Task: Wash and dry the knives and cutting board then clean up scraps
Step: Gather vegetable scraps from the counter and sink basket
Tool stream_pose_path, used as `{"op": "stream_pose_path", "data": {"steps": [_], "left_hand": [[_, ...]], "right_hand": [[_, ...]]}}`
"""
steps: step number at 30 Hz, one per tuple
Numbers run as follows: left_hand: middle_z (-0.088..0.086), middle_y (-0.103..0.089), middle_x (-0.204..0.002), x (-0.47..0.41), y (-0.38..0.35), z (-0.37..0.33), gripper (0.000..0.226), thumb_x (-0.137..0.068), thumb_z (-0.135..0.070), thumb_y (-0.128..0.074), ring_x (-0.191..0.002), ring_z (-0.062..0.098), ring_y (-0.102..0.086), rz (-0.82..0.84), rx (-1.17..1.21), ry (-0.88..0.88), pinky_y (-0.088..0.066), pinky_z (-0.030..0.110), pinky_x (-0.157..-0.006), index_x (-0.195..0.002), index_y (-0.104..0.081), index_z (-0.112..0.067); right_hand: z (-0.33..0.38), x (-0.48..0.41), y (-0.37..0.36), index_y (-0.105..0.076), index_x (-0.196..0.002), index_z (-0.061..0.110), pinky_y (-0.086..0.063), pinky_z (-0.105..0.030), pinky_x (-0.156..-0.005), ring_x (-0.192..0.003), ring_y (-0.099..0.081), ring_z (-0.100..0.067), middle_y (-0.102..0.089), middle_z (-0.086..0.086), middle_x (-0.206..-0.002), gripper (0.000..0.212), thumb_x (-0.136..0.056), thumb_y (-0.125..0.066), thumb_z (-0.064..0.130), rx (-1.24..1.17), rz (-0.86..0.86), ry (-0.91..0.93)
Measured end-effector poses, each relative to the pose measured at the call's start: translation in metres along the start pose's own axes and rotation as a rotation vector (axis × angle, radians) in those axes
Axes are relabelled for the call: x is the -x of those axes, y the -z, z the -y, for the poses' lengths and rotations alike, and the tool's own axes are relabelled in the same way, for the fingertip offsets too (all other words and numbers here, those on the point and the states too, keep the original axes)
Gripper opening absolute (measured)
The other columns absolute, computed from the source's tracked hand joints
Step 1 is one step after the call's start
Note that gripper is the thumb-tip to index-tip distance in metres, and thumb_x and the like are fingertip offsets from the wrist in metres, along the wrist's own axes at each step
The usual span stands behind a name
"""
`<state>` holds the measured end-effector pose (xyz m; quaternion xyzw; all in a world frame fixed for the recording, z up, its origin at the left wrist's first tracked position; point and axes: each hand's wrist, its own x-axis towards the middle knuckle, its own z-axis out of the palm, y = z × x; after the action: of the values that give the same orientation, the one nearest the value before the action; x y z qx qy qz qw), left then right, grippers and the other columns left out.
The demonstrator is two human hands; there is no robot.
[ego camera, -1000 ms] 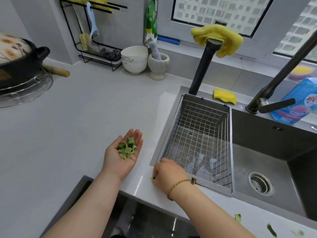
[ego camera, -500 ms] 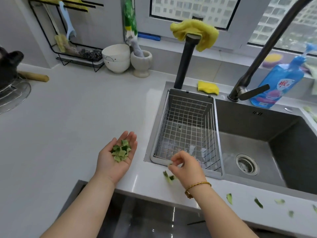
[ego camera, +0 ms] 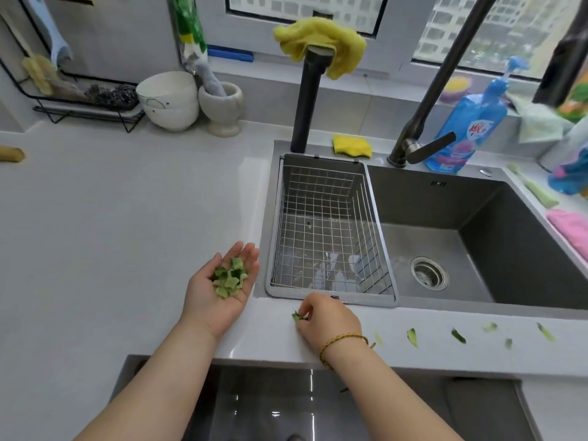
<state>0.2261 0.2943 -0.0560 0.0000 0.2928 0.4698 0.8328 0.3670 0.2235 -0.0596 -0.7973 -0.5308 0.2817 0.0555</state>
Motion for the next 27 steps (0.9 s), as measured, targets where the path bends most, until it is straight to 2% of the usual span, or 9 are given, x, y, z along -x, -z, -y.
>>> {"op": "stream_pose_path", "data": {"steps": [4, 7, 10, 13, 19, 22, 23, 25, 27], "left_hand": [[0.014, -0.072, -0.077, -0.004, -0.003, 0.004, 0.053, -0.096, -0.018, -0.036, -0.066, 0.023, -0.071, 0.006, -0.024, 0.021, -0.058, 0.030, -0.056, -0.062, -0.073, 0.002], [0.014, -0.072, -0.077, -0.007, -0.004, 0.004, 0.053, -0.096, -0.019, -0.036, -0.066, 0.024, -0.071, 0.019, -0.019, 0.037, -0.059, 0.030, -0.057, -0.063, -0.073, 0.002], [0.014, -0.072, -0.078, -0.011, -0.004, 0.005, 0.053, -0.096, -0.019, -0.037, -0.067, 0.023, -0.071, 0.013, -0.033, 0.044, -0.059, 0.030, -0.060, -0.063, -0.073, 0.001], [0.013, -0.072, -0.077, -0.012, -0.006, 0.006, 0.054, -0.096, -0.020, -0.036, -0.067, 0.023, -0.071, 0.024, -0.035, 0.057, -0.059, 0.030, -0.058, -0.063, -0.073, 0.001], [0.013, -0.071, -0.078, -0.018, -0.005, 0.010, 0.049, -0.094, -0.018, -0.040, -0.067, 0.023, -0.071, 0.012, -0.033, 0.089, -0.059, 0.030, -0.057, -0.064, -0.073, 0.001], [0.017, -0.071, -0.080, -0.017, -0.009, 0.007, 0.011, -0.059, -0.003, -0.075, -0.070, 0.027, -0.071, 0.053, -0.025, 0.087, -0.058, 0.034, -0.055, -0.067, -0.073, 0.004], [0.017, -0.071, -0.081, -0.016, -0.009, 0.007, 0.026, -0.045, -0.001, -0.081, -0.071, 0.028, -0.071, 0.085, -0.030, 0.094, -0.059, 0.035, -0.055, -0.069, -0.073, 0.004], [0.016, -0.071, -0.079, -0.018, -0.008, 0.007, 0.011, -0.061, -0.007, -0.071, -0.069, 0.026, -0.071, 0.078, -0.043, 0.095, -0.058, 0.033, -0.054, -0.067, -0.073, 0.003], [0.014, -0.071, -0.077, -0.021, -0.005, 0.008, 0.039, -0.087, -0.015, -0.046, -0.067, 0.024, -0.071, 0.057, -0.047, 0.082, -0.058, 0.031, -0.054, -0.063, -0.073, 0.002]], "right_hand": [[-0.001, 0.001, 0.001, -0.054, -0.090, 0.028, -0.041, -0.024, -0.083, -0.105, -0.054, -0.018, -0.054, 0.001, -0.118, 0.005, -0.091, -0.050, 0.024, 0.001, 0.020, 0.044], [-0.005, 0.002, 0.001, -0.037, -0.067, 0.032, -0.037, -0.022, -0.077, -0.089, -0.047, -0.014, -0.053, 0.003, -0.112, 0.029, -0.090, -0.050, 0.020, 0.000, -0.037, 0.116], [-0.017, 0.004, 0.009, -0.033, -0.061, 0.034, -0.034, -0.021, -0.071, -0.083, -0.044, -0.009, -0.052, 0.012, -0.087, 0.037, -0.087, -0.054, 0.020, -0.131, -0.107, 0.071], [-0.033, 0.001, 0.018, -0.040, -0.064, 0.033, -0.042, -0.025, -0.079, -0.081, -0.049, -0.009, -0.050, 0.017, -0.071, 0.033, -0.082, -0.061, 0.014, -0.267, -0.040, 0.043], [-0.027, -0.004, 0.016, -0.048, -0.097, 0.029, -0.037, -0.021, -0.072, -0.081, -0.045, -0.012, -0.042, 0.018, -0.070, 0.021, -0.084, -0.057, 0.015, -0.062, 0.132, 0.118], [-0.019, -0.009, 0.020, -0.046, -0.089, 0.028, -0.041, -0.023, -0.077, -0.084, -0.045, -0.014, -0.049, 0.010, -0.082, 0.017, -0.085, -0.054, 0.014, 0.058, 0.150, 0.103], [-0.017, -0.010, 0.021, -0.048, -0.090, 0.028, -0.043, -0.025, -0.080, -0.085, -0.045, -0.014, -0.052, 0.006, -0.090, 0.016, -0.085, -0.053, 0.014, 0.098, 0.157, 0.100], [-0.015, -0.010, 0.023, -0.057, -0.100, 0.023, -0.045, -0.026, -0.083, -0.086, -0.045, -0.015, -0.058, -0.001, -0.104, 0.017, -0.087, -0.051, 0.013, 0.143, 0.174, 0.103], [-0.017, -0.011, 0.022, -0.056, -0.109, 0.018, -0.043, -0.026, -0.078, -0.085, -0.045, -0.016, -0.059, -0.003, -0.114, 0.023, -0.087, -0.050, 0.013, 0.169, 0.170, 0.105]]}}
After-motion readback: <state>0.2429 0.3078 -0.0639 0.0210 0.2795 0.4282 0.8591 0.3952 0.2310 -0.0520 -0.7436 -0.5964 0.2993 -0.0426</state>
